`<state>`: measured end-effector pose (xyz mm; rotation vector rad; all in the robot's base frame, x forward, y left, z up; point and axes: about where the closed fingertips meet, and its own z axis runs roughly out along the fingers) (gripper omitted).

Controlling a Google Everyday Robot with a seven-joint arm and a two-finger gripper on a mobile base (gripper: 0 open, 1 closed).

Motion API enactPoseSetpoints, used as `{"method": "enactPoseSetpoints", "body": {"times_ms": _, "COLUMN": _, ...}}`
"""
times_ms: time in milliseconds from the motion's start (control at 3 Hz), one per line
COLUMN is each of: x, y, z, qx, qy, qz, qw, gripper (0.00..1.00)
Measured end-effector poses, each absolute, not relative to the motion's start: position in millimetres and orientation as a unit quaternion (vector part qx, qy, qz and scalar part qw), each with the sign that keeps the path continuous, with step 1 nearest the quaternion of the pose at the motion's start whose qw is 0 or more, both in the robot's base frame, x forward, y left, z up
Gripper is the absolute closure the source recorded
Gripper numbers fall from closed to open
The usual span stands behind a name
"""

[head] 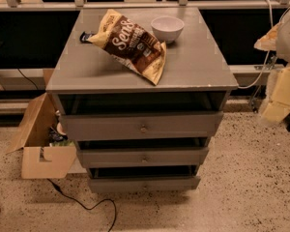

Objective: Open top drawer

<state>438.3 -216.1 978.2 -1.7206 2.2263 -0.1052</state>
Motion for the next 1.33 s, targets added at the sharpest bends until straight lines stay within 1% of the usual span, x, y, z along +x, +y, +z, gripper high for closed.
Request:
{"method": "enactPoseSetpoints", "body": {"times_ms": 333, "x": 439, "y": -214, "z": 971, "qx": -0.604, "qy": 0.779, "qz": -0.032, "qw": 0.165, "gripper": 0.0}}
{"method": "enactPoseSetpoints", "body": {"times_ms": 667, "x": 439, "y": -201, "z": 926, "qx": -0.616, "qy": 0.77, "qz": 0.007, "qw": 0.165, "gripper": 0.0}}
{"method": "enactPoseSetpoints", "body": {"times_ms": 1333, "x": 440, "y": -145, "z": 799, "qx": -0.64, "qy": 0.744, "qz": 0.083, "qw": 0.172, "gripper": 0.0}}
